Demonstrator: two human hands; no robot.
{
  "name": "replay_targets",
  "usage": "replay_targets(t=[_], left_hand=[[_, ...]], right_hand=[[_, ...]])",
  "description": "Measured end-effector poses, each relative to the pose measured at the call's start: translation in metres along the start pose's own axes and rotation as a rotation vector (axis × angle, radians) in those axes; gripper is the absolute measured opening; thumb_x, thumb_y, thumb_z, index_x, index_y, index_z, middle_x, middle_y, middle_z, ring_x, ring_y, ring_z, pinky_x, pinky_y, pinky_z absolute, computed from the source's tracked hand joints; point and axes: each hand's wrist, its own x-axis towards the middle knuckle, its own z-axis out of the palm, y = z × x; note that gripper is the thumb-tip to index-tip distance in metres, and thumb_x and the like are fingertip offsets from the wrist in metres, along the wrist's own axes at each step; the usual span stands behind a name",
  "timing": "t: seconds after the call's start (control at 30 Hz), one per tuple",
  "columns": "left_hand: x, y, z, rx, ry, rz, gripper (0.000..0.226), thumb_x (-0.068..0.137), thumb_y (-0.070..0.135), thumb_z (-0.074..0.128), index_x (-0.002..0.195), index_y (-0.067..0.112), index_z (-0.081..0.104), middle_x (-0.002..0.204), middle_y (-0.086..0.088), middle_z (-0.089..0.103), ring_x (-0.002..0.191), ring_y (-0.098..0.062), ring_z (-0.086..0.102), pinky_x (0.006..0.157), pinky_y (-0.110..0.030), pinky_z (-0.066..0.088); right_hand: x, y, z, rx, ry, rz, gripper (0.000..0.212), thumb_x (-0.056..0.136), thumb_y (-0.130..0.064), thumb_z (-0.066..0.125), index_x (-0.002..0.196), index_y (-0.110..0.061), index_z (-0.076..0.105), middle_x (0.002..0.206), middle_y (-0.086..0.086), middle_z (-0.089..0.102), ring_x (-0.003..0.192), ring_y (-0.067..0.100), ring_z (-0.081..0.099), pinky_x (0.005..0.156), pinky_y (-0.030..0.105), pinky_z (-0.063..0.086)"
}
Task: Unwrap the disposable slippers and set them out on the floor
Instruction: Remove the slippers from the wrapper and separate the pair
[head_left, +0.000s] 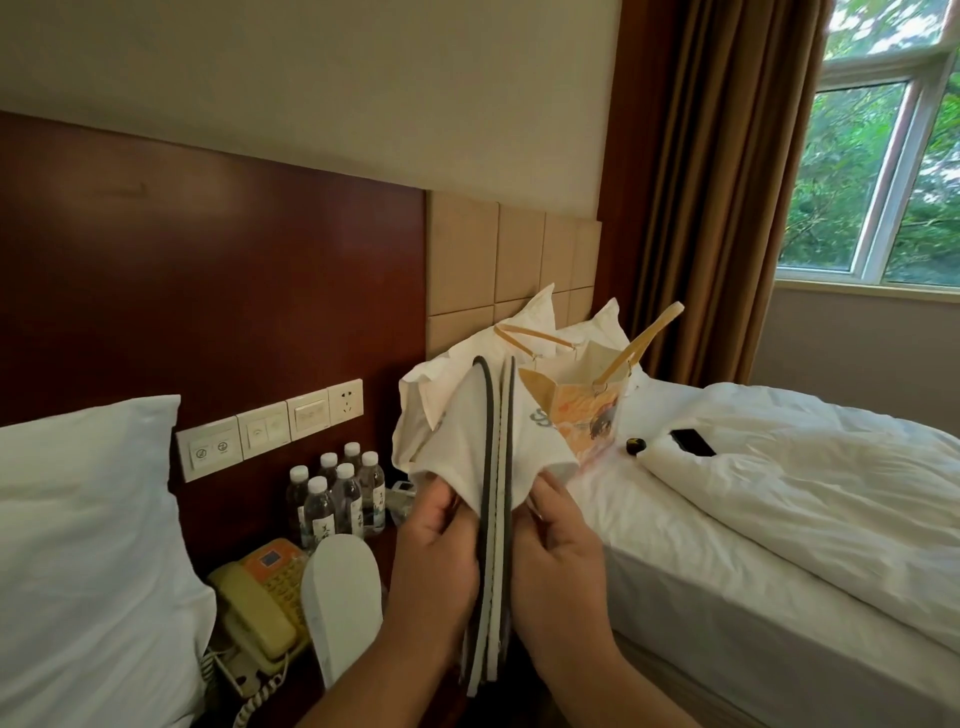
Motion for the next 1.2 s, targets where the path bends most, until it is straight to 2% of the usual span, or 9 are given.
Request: replay_targets(t=[0.13,0.27,0.47,0.6,0.7,0.9,0.97,1.07,1.2], left_hand=[[0.003,-0.001,-0.004,-0.096,-0.098,-0.022,0.040,0.099,0.011,0.051,0.116,0.044,0.065,0.109,0.002,0.076,0.099,-0.021,0.073,0.076,-0.032,0.061],[0.008,-0.007,0.002,-0.283,-0.129,-0.113,0.042,0.088,0.017,0.055,0.128,0.027,0.063,0.116,-0.007,0.074,0.108,-0.026,0.069,0.086,-0.040,0.057],[0.024,-0.003,-0.006,-0.197,-0.245,-0.144,0.050,0.077,0.015,0.062,0.125,0.028,0.061,0.117,-0.002,0.074,0.110,-0.023,0.069,0.081,-0.031,0.058],[0.031,0.003,-0.020,0.100,-0.275,-0.144,0.056,0.068,0.025,0.070,0.123,0.034,0.061,0.114,0.010,0.073,0.110,-0.016,0.067,0.095,-0.040,0.053],[0.028,0.009,-0.019,0.190,-0.293,-0.111,0.054,0.068,0.026,0.069,0.120,0.038,0.058,0.110,0.023,0.071,0.105,0.001,0.065,0.084,-0.018,0.053],[0.027,0.012,-0.018,0.281,-0.278,-0.106,0.039,0.088,0.014,0.064,0.113,0.043,0.057,0.112,0.019,0.069,0.104,0.001,0.063,0.083,-0.017,0.047],[0.026,0.014,-0.017,0.343,-0.300,-0.114,0.035,0.090,0.014,0.061,0.109,0.043,0.057,0.115,0.014,0.067,0.104,-0.001,0.061,0.080,-0.016,0.045],[0.026,0.012,-0.016,0.366,-0.292,-0.124,0.031,0.091,0.009,0.059,0.103,0.038,0.058,0.113,0.008,0.064,0.102,-0.001,0.058,0.074,-0.013,0.044],[0.024,0.011,-0.013,0.406,-0.307,-0.102,0.022,0.075,0.017,0.063,0.087,0.036,0.062,0.098,0.004,0.068,0.088,-0.006,0.062,0.072,-0.017,0.049]], right_hand=[[0.006,-0.007,0.000,0.167,-0.084,0.115,0.041,0.099,-0.006,0.046,0.118,-0.037,0.065,0.116,0.000,0.071,0.108,0.026,0.066,0.092,0.050,0.055],[0.016,-0.017,-0.009,0.226,-0.104,0.143,0.039,0.093,-0.006,0.047,0.104,-0.036,0.068,0.106,0.003,0.073,0.098,0.026,0.069,0.083,0.045,0.059],[0.030,-0.022,-0.016,0.138,-0.189,0.187,0.033,0.088,-0.057,0.046,0.115,-0.046,0.060,0.118,-0.002,0.068,0.114,0.021,0.063,0.099,0.050,0.049],[0.041,-0.026,-0.025,0.188,-0.169,0.226,0.031,0.090,-0.021,0.050,0.104,-0.040,0.071,0.107,0.001,0.075,0.103,0.026,0.069,0.087,0.049,0.057],[0.046,-0.028,-0.028,0.185,-0.138,0.164,0.047,0.089,0.000,0.044,0.105,-0.035,0.071,0.101,0.002,0.076,0.093,0.024,0.073,0.074,0.043,0.062],[0.042,-0.029,-0.027,-0.085,-0.229,0.018,0.053,0.093,-0.018,0.049,0.106,-0.069,0.045,0.107,-0.035,0.059,0.104,-0.010,0.055,0.085,0.018,0.047],[0.042,-0.030,-0.027,-0.141,-0.285,0.003,0.045,0.094,-0.019,0.046,0.121,-0.055,0.049,0.113,-0.034,0.057,0.111,-0.008,0.052,0.087,0.012,0.043],[0.040,-0.035,-0.025,-0.231,-0.291,-0.049,0.041,0.096,-0.013,0.046,0.108,-0.051,0.052,0.102,-0.045,0.056,0.102,-0.021,0.049,0.073,-0.003,0.041],[0.037,-0.030,-0.020,-0.284,-0.209,-0.044,0.042,0.091,-0.012,0.048,0.112,-0.048,0.055,0.107,-0.029,0.058,0.102,-0.003,0.055,0.077,0.007,0.043]])
